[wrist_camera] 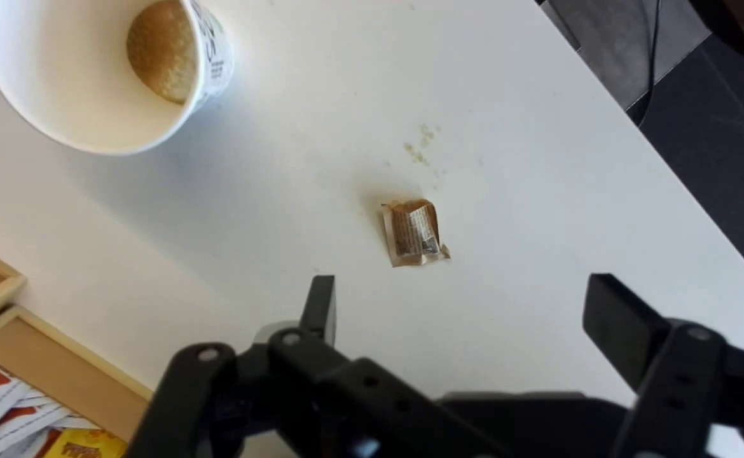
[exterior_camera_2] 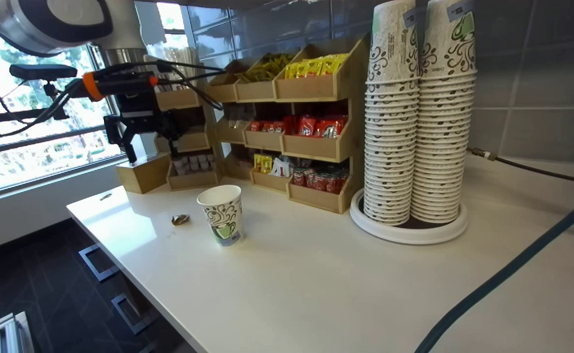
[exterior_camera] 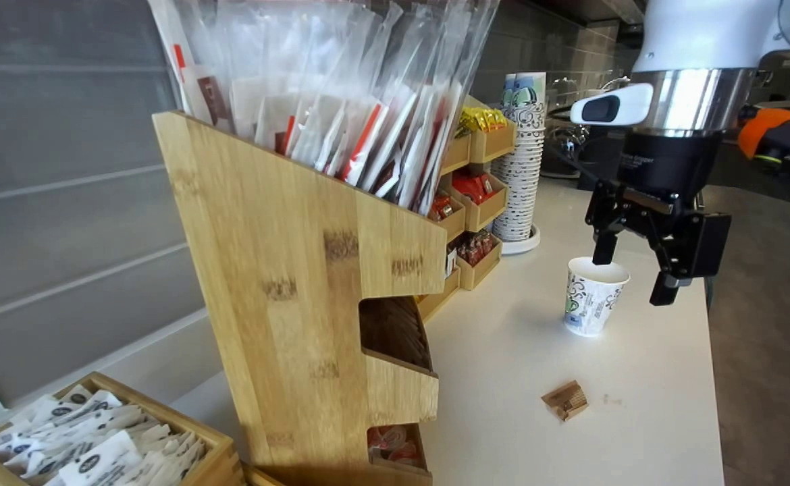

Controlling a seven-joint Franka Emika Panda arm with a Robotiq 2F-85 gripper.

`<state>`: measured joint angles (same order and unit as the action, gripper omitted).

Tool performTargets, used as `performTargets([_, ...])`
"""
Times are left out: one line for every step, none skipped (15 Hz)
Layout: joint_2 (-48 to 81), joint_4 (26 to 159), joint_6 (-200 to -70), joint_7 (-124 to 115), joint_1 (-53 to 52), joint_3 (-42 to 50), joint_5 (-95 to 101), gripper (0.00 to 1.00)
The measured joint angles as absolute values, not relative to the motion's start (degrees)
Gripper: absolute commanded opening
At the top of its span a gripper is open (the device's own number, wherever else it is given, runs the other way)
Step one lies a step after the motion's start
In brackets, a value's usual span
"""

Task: Pick up the brown pack and put it down

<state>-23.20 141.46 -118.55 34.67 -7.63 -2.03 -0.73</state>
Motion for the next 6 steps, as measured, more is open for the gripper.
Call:
performTargets([-24.07,141.42,-117.95,33.14,-7.38,-1.96,-0.4,1.0])
performTargets([-24.92,141.38,-117.32,31.65,-7.15,-1.93,-0.07,1.0])
performTargets([-25.66,141.36,-116.86,30.52,-7.03,-1.87,0.16,1.0])
performTargets([-26.33,141.36,-116.6,29.81,-7.01,-1.76,0.23,1.0])
performTargets([-26.75,141.36,-116.42,29.47,-7.0,-1.71,0.24,1.0])
performTargets([-26.98,141.36,-116.38,29.27,-7.0,-1.69,0.25,1.0])
